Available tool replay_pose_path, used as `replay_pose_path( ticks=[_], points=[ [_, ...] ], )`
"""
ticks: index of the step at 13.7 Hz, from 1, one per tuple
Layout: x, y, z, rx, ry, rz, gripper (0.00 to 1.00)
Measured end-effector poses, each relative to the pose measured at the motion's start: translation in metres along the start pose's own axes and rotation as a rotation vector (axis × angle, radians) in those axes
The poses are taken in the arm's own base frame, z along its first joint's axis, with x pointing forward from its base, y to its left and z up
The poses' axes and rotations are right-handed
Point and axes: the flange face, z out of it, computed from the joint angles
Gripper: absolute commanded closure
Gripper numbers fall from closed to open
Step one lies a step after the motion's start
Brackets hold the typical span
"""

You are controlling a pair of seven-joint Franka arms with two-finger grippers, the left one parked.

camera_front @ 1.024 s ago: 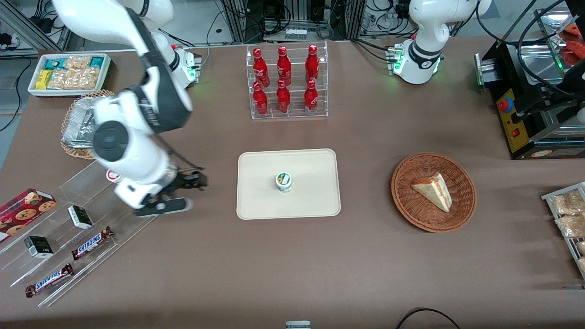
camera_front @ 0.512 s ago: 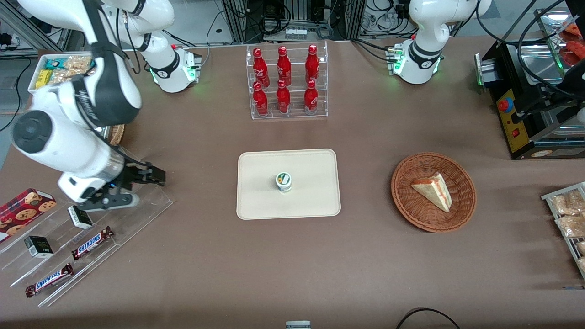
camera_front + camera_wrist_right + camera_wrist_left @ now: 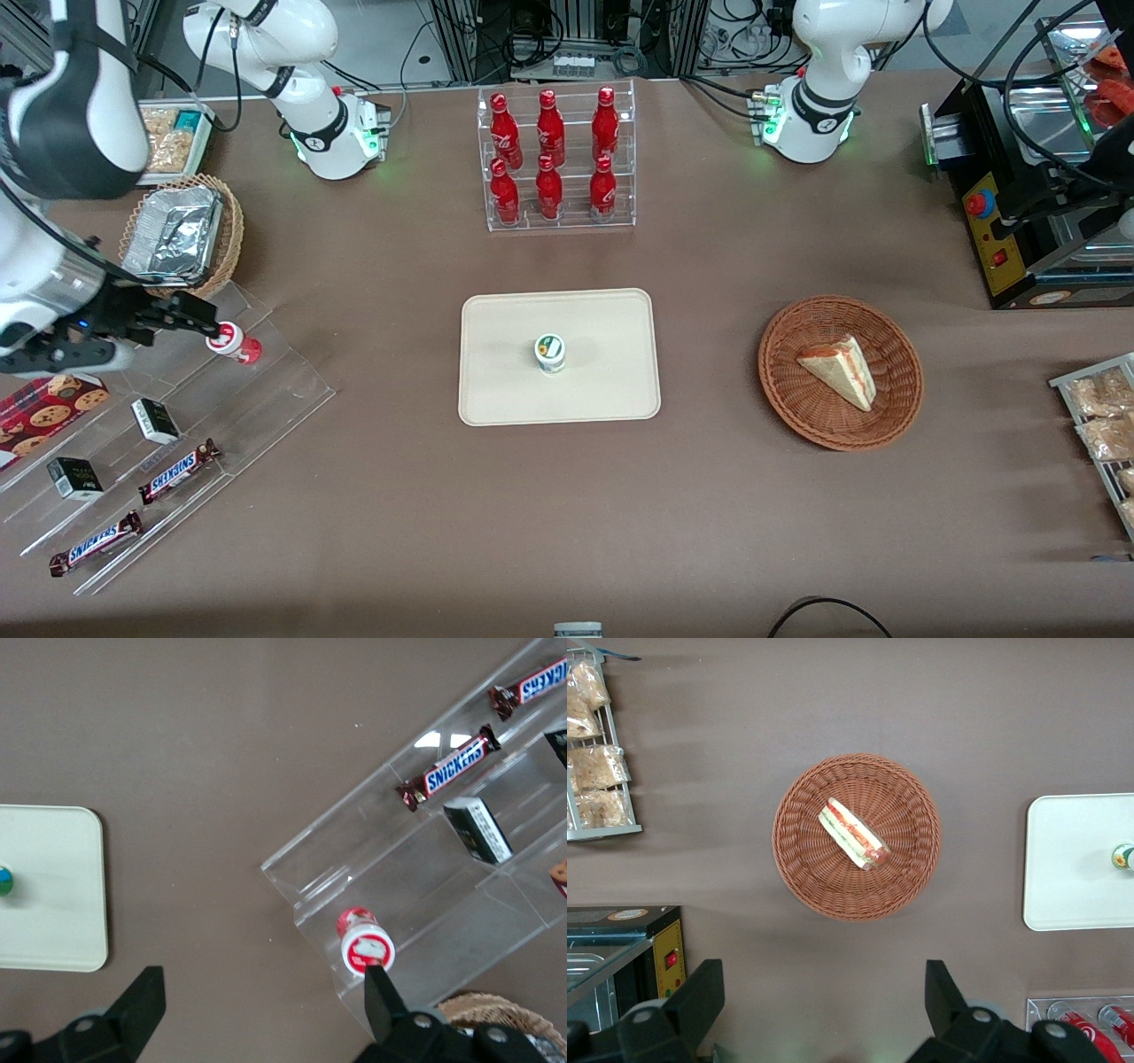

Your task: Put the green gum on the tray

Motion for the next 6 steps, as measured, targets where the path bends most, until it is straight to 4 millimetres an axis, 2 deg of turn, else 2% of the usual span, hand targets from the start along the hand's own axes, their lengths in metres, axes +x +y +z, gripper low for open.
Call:
replay_pose_path(
  ticks=[3,6],
  points=[
    [-0.018,0.018,-0.018,0.003,-0.025,0.033,0.0],
    [-0.028,0.036,-0.026,0.007,-0.046,0.069,0.0]
  ],
)
